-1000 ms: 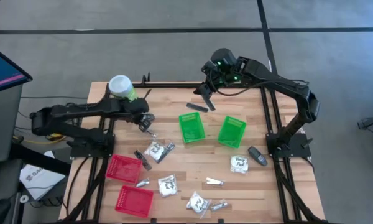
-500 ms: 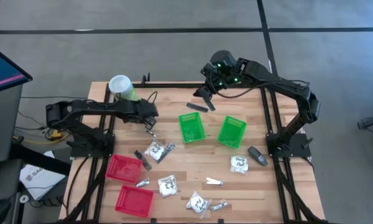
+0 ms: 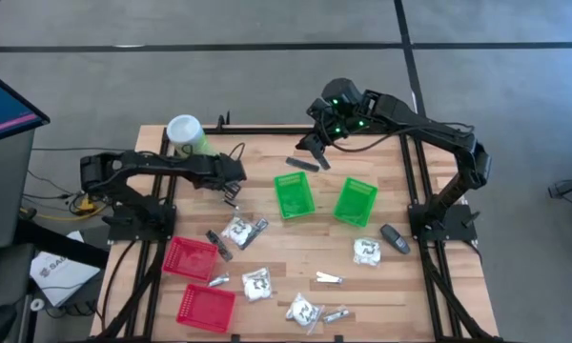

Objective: Pick & Place Travel size toiletries
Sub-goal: Put the top black deodorant into the top red basket

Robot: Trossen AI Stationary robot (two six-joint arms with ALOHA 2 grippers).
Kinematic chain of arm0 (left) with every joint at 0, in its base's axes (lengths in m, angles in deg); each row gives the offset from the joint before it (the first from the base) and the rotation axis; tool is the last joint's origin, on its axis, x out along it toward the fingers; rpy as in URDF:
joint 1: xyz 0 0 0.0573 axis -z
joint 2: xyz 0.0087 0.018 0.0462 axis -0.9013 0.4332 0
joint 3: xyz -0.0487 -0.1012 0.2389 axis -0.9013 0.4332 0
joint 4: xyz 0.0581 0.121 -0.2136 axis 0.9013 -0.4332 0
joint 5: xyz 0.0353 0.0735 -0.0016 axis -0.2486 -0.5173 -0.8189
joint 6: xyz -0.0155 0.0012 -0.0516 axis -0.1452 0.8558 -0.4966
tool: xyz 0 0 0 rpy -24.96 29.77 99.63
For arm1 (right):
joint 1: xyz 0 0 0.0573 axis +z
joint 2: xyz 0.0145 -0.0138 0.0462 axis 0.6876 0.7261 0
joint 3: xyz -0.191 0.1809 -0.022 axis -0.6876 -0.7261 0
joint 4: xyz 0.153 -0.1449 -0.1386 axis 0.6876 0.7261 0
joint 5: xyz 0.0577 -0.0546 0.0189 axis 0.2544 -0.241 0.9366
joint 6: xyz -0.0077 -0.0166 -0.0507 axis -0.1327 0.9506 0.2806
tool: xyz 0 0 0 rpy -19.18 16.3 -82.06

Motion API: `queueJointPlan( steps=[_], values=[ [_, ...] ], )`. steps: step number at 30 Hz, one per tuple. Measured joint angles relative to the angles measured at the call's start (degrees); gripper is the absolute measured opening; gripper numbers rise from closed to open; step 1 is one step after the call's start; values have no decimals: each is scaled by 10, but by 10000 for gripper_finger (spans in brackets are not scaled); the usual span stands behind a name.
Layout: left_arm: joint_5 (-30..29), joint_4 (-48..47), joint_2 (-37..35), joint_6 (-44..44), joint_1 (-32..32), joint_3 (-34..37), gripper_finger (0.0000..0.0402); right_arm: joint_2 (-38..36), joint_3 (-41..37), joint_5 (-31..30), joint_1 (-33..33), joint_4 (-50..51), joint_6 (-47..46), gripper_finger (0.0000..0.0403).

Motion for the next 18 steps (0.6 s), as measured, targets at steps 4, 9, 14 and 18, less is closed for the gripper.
queueJointPlan(
  steps=[4, 9, 14, 18],
  values=[
    [50, 4, -12, -28, 35, 3, 0, 0, 0, 3, 5, 0, 0, 120],
    [68, 4, -43, -65, 77, 3, 0, 0, 0, 10, 13, 0, 5, 120],
    [32, -4, -103, -67, 107, 3, 0, 0, 0, 10, 16, 0, 5, 120],
    [26, -7, -147, -60, 107, 3, 0, 0, 0, 10, 16, 0, 5, 120]
  ],
)
